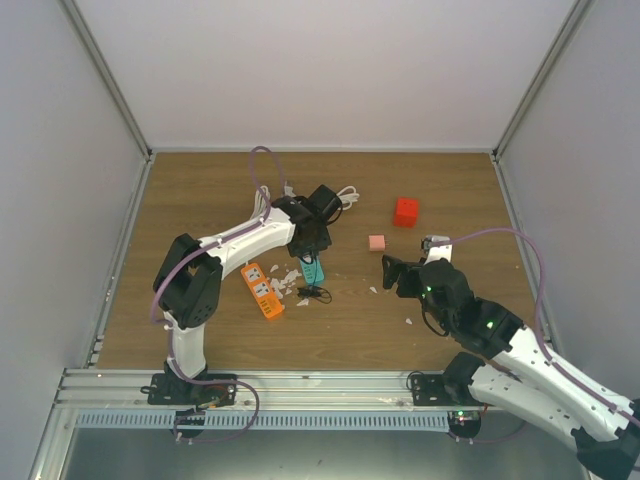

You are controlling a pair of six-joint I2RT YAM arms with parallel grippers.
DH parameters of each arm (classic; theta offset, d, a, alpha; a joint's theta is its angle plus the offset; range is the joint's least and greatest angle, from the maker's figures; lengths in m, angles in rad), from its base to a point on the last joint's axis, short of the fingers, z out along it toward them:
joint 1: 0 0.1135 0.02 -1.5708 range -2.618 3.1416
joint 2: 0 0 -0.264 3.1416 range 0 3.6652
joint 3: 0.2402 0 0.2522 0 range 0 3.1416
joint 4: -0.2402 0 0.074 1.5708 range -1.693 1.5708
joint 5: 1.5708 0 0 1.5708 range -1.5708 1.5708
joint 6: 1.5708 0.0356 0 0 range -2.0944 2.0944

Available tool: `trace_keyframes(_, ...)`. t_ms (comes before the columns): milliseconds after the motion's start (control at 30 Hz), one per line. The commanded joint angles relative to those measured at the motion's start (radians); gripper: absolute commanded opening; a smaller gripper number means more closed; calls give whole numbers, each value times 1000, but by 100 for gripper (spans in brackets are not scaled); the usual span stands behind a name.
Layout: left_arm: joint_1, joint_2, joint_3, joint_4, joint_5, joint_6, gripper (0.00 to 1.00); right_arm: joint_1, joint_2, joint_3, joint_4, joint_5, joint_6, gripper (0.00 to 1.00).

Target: Insert the plug

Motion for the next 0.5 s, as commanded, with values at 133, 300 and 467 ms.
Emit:
trace_keyframes(133, 9, 19, -2, -59, -51, -9, 0, 2, -3, -13, 25, 15, -10, 100)
trace_keyframes(300, 9, 12, -12, -47, -39, 4, 0, 1, -3, -13, 24, 16, -9, 100)
trace_keyframes(467, 5, 14, -43, -12, -6, 18, 0, 1, -2, -13, 25, 17, -8, 100)
